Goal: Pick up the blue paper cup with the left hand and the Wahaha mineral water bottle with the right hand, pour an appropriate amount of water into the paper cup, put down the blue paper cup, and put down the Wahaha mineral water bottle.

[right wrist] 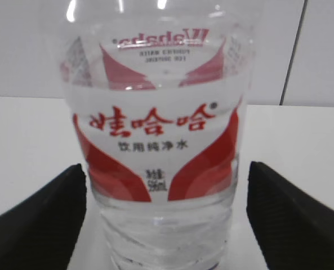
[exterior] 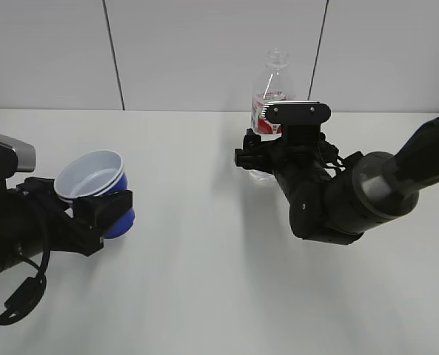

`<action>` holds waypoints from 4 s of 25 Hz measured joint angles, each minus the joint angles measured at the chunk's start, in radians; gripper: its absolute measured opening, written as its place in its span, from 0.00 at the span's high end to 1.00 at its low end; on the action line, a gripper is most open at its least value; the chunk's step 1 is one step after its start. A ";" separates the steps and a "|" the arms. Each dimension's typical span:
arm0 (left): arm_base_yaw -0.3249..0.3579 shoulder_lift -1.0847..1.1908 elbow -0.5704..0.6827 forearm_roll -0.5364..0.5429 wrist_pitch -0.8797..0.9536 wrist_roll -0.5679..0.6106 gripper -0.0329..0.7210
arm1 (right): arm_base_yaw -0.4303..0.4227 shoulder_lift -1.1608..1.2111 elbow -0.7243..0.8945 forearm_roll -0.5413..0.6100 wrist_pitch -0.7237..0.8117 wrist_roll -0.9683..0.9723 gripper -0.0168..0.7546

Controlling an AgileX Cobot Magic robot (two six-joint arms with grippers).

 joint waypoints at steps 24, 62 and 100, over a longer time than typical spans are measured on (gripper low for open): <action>0.000 0.000 0.000 0.023 0.000 0.000 0.27 | -0.049 0.082 -0.105 -0.111 0.020 0.049 0.12; 0.000 0.000 0.000 0.205 0.083 0.000 0.27 | 0.006 -0.084 0.121 -0.391 -0.024 0.051 0.33; 0.000 0.000 0.000 0.354 0.085 -0.026 0.27 | 0.024 -0.233 0.182 -0.752 0.070 -0.793 0.33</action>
